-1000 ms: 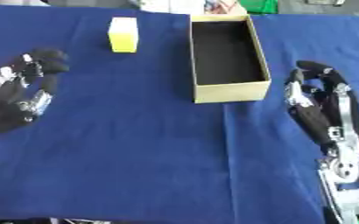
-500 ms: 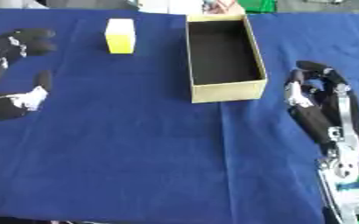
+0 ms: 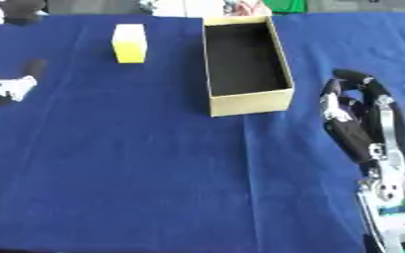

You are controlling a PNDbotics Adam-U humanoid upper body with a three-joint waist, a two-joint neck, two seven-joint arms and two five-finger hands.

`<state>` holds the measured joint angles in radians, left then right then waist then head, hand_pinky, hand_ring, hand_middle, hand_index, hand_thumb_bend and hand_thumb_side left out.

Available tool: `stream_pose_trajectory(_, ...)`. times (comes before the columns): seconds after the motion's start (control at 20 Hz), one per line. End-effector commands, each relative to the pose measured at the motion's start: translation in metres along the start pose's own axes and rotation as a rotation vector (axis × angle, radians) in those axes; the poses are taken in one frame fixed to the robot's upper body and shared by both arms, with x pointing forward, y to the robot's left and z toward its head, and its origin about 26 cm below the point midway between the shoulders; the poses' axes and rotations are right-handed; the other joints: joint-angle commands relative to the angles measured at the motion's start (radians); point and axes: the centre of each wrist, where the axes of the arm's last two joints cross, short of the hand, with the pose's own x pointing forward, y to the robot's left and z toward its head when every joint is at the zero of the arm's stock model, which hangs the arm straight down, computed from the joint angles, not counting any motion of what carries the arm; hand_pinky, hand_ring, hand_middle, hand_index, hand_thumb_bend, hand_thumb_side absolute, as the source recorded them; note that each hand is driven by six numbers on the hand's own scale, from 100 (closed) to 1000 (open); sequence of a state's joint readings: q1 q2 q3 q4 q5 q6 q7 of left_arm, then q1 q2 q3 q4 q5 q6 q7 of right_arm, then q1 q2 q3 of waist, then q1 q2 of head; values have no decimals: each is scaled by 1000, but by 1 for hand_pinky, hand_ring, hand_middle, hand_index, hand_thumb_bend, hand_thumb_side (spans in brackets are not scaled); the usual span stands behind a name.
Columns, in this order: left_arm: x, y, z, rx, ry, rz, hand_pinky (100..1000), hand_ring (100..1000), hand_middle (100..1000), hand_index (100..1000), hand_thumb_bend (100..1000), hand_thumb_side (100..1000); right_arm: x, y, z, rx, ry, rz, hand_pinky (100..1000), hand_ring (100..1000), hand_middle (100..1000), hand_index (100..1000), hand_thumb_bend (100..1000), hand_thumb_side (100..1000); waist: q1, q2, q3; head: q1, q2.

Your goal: Pick up objects on the table and place them in the box.

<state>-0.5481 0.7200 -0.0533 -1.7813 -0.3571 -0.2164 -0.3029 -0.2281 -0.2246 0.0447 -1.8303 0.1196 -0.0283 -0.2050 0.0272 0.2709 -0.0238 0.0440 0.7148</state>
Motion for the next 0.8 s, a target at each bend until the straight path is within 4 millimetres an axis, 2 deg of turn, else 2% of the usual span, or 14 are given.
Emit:
stream_pose_trajectory(0.05,-9,24,-5,-37,6,-95,839,853,888,940,247,122,5,-3,-3,12,-26,10,688,948,528,745,100,382,3,-20,-5,4,-8)
stream_pose_trajectory(0.3,-23,35,-26,-101,15,-161,833,851,884,941,287,136,4,-2,-2,21,-22,10,688,948,528,746,100,377,7,-22,-19,8,-2)
stream_pose_trajectory(0.8,-46,40,-74,-187,78,-179,837,855,881,941,300,150,3,0,0,36,-14,8,688,950,528,746,100,366,9,-27,-47,11,-2)
